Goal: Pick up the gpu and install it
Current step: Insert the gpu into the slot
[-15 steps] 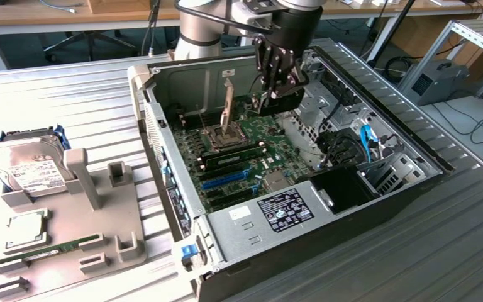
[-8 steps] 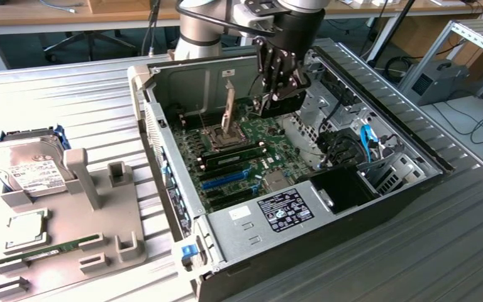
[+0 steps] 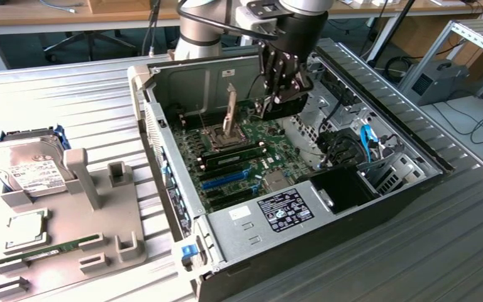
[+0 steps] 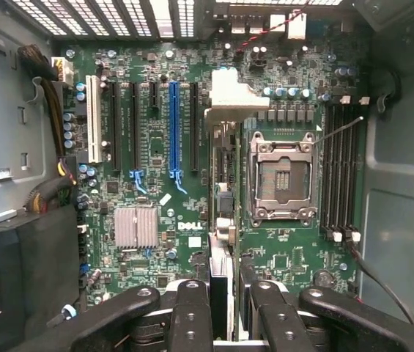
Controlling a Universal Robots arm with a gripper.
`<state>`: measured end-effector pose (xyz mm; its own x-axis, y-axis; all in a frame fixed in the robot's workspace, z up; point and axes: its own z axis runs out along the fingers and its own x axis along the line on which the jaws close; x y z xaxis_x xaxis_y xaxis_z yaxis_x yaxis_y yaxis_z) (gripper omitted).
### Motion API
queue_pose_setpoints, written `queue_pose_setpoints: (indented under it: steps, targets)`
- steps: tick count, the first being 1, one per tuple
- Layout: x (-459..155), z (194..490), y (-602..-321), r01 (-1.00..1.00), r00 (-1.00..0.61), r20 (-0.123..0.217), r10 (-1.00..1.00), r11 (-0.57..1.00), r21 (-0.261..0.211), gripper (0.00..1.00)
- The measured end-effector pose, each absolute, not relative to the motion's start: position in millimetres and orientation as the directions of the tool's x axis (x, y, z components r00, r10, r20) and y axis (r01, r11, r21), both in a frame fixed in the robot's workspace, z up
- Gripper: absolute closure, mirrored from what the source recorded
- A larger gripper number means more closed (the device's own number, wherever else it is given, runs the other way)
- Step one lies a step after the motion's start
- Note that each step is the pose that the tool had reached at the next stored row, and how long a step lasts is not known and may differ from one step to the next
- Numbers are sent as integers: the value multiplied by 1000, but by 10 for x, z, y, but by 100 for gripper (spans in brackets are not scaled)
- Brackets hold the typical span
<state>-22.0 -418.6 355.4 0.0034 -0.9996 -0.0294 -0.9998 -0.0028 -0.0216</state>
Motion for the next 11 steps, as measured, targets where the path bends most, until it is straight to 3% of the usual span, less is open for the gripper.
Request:
queue_pose_setpoints:
  steps: [11]
  targets:
    - [-220,3552,-4263,-1000,3,-29,-1000,-3,-22,74]
